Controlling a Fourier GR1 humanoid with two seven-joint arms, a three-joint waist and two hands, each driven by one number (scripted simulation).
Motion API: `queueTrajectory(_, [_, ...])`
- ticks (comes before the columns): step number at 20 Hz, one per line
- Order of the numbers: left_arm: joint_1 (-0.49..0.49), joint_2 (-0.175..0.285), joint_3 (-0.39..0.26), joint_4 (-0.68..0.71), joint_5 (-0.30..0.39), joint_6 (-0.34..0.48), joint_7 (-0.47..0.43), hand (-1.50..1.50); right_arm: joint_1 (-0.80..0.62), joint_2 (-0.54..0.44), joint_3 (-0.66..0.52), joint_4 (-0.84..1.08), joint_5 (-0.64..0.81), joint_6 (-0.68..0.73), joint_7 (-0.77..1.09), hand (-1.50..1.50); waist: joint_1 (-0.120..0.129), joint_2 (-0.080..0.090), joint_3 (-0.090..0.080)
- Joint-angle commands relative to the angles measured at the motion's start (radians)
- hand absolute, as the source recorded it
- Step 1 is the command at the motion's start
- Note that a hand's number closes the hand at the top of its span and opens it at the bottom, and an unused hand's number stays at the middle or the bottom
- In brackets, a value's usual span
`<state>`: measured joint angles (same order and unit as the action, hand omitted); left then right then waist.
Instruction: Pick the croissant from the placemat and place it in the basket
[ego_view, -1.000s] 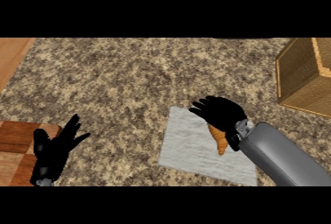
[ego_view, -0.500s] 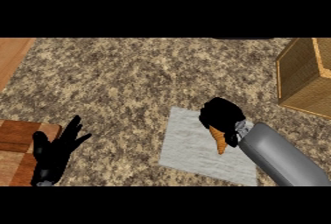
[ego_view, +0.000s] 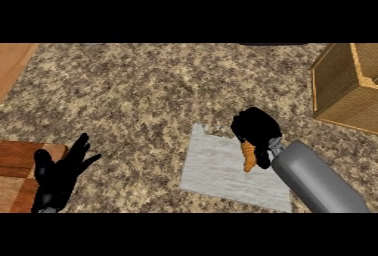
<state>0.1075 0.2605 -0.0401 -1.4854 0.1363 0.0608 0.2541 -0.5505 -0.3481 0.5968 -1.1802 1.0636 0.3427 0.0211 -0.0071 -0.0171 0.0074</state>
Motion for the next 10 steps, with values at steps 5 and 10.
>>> queueTrajectory(5, [0.040, 0.008, 0.014, 0.046, 0.002, -0.003, 0.021, 0.00, 0.105, 0.199, -0.266, -0.011, -0.037, -0.111, 0.546, 1.50, -0.030, 0.011, -0.008])
queueTrajectory(10, [0.088, -0.016, -0.007, 0.047, -0.006, -0.002, 0.001, 0.00, 0.064, 0.309, -0.378, -0.222, -0.083, -0.248, 0.664, 1.50, -0.026, 0.006, -0.008])
